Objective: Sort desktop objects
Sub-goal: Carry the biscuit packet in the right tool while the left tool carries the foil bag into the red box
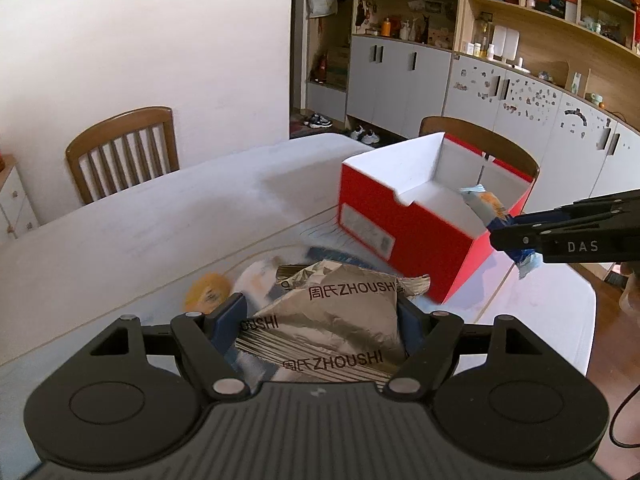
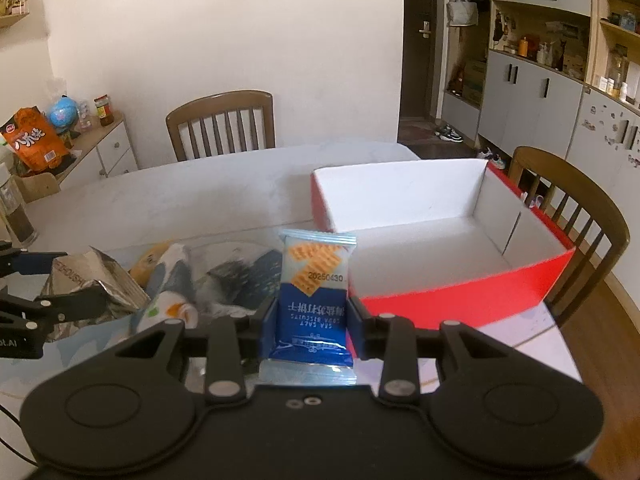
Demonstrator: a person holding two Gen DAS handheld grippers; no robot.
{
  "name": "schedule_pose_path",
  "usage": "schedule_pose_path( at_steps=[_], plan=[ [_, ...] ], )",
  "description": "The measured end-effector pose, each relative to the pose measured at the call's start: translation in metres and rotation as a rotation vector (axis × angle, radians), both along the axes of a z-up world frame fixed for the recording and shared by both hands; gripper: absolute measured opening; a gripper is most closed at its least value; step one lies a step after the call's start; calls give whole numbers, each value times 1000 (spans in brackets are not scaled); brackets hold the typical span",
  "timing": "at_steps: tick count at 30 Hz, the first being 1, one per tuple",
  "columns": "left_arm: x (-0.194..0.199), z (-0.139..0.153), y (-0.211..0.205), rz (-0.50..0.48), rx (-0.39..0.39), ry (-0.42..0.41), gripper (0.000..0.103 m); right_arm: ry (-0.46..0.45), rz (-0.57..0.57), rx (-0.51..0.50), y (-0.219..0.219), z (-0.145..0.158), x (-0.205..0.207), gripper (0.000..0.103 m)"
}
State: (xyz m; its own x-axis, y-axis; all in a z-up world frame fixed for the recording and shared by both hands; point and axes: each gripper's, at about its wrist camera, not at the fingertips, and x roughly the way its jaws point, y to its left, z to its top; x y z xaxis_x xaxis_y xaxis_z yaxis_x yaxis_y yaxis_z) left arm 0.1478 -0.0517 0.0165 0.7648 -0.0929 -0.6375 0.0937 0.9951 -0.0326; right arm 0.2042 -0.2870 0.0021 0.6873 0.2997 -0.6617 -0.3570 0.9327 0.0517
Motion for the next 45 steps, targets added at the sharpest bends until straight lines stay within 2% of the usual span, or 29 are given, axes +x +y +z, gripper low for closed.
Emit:
schedule_pose_path(
  at_steps=[12,23,35,45],
  plan=[
    [69,6,-75,10,-4,3,77,23,63,5,-64,5,65,36],
    [117,12,-134,9,30,-22,77,31,142,-2,-107,10,102,36],
    [160,8,-163,-5,64,-11,77,46,148,-6,-143,13,136,36],
    [202,-17,-180,-19,112,52,77,98,149,-44,-146,-9,160,36]
  ],
)
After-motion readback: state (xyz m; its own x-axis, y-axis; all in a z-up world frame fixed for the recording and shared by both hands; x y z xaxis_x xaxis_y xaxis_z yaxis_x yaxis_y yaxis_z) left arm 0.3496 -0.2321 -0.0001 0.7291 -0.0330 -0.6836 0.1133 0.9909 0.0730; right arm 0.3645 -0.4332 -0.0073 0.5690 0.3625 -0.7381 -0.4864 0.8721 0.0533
